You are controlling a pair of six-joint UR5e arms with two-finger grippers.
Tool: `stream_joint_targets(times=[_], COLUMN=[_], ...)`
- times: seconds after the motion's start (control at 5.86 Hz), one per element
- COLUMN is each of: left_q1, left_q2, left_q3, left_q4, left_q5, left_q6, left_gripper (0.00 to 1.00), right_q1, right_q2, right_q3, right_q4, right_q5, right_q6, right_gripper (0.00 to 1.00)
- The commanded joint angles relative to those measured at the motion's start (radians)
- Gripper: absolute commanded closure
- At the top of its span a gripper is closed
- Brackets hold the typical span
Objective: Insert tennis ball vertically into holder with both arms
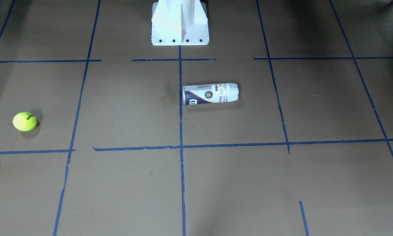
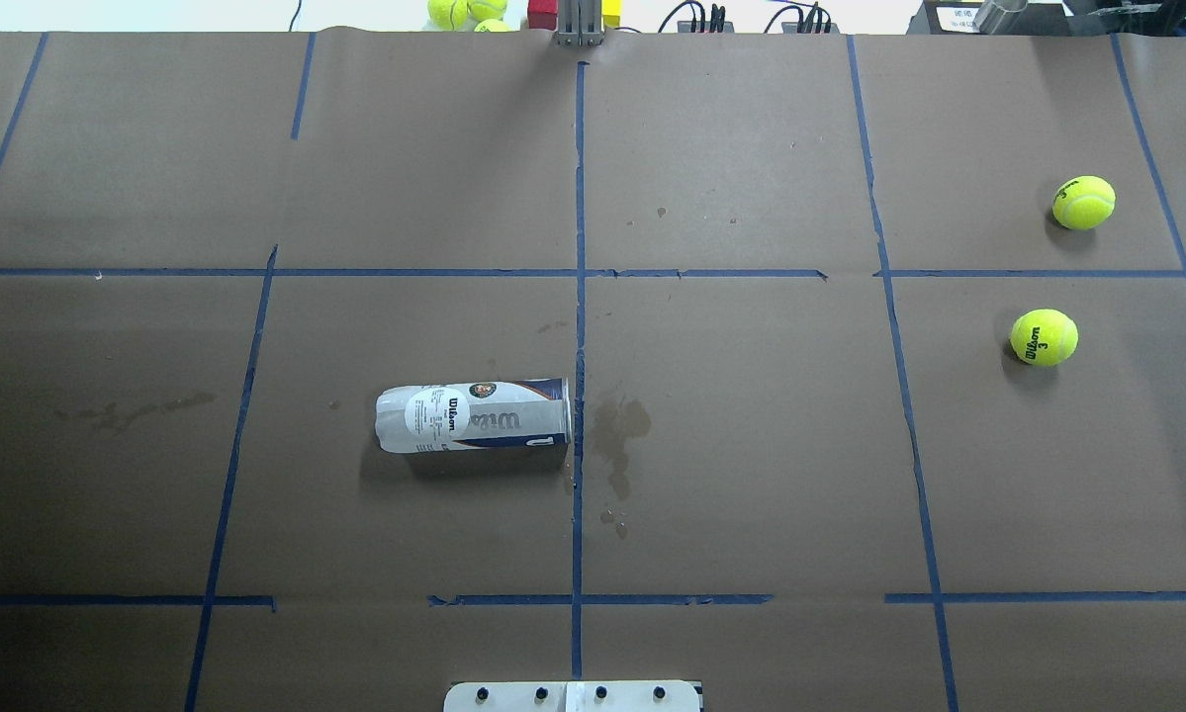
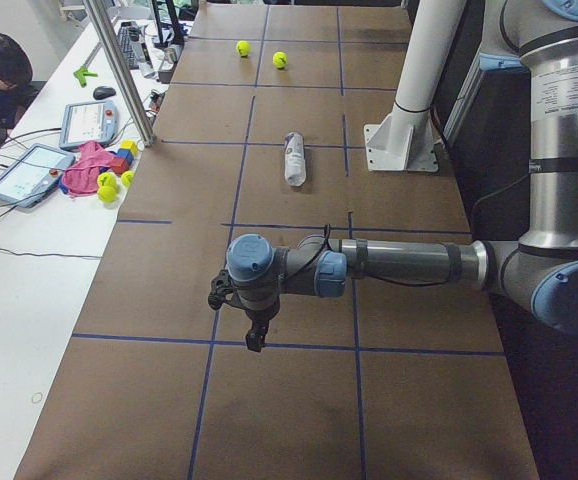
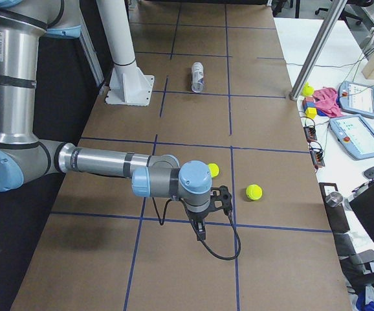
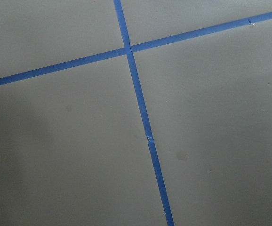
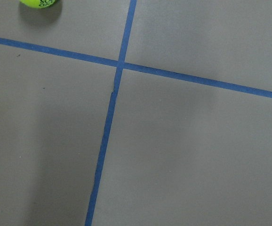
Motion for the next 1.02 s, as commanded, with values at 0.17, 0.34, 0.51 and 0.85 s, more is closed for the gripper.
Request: stream_joint_targets(times=[0.17, 0.34, 0.51, 0.85], left_q1=[0.002, 0.005, 0.003, 0.005], left_q2=[-0.003, -0.049, -0.096, -0.142], left_q3=[-0.068, -0.123, -0.142, -0.149], left_q4=[0.001, -0.026, -0.12, -0.193], left_q5=[0.011, 0.006, 0.008, -0.005], left_q6=[-0.003, -0.011, -0.008, -0.009], left_gripper=[0.0, 0.0, 0.0, 0.0], right_q1=[-0.019, -0.043, -0.047, -0.047], right_q2=[0.032, 0.035, 0.047, 0.047], right_q3=[0.067, 0.081, 0.081, 0.066], right_q4=[0.002, 0.002, 0.002, 0.041], right_q5=[0.017, 0.016, 0.016, 0.016], right_q6=[-0.004, -0.002, -0.002, 0.0], right_gripper=[0.0, 0.0, 0.0, 0.0])
